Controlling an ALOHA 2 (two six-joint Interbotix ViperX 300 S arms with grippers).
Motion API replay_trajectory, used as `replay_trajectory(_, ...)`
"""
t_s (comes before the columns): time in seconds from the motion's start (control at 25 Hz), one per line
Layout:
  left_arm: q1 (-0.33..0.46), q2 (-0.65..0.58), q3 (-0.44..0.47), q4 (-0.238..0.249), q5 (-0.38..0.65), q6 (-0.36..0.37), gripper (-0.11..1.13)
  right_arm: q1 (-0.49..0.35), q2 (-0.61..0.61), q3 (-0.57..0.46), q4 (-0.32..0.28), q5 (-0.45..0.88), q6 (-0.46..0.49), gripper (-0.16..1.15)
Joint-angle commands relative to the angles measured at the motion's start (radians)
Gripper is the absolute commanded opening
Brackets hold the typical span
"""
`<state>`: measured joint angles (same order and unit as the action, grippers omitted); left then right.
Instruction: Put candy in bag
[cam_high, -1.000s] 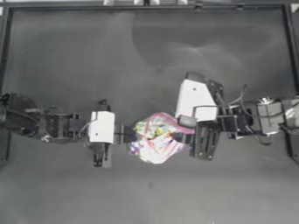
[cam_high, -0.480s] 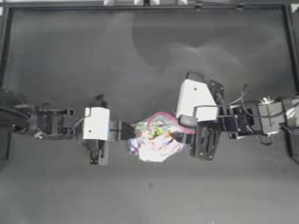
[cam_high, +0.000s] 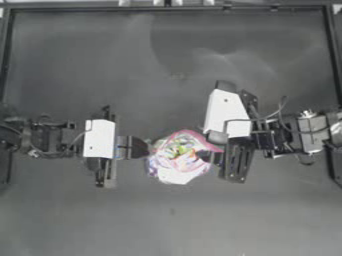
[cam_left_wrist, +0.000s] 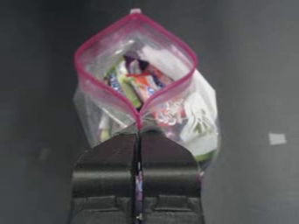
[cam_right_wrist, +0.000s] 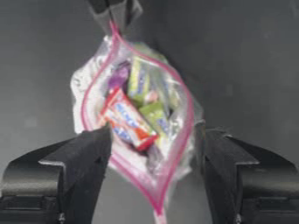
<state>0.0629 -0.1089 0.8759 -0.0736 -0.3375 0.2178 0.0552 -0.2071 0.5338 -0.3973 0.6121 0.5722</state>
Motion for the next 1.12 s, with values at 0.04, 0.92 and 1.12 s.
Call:
replay_trajectory(0.04,0.000,-0.069,0.009,-0.002,-0.003,0.002,0.09,0.003,-0.032,-0.009,-0.003,-0.002,0.000,0.89)
replay_trajectory(0.92,0.003,-0.086,0.067,-0.020,-0.003,0.000,0.09,0.006,-0.035,-0.006,0.000,-0.003,0.000,0.89)
replay_trajectory(1.12,0.003,-0.080,0.060,-0.020,-0.002,0.000,0.09,0.006,-0.035,-0.006,0.000,-0.003,0.002,0.89)
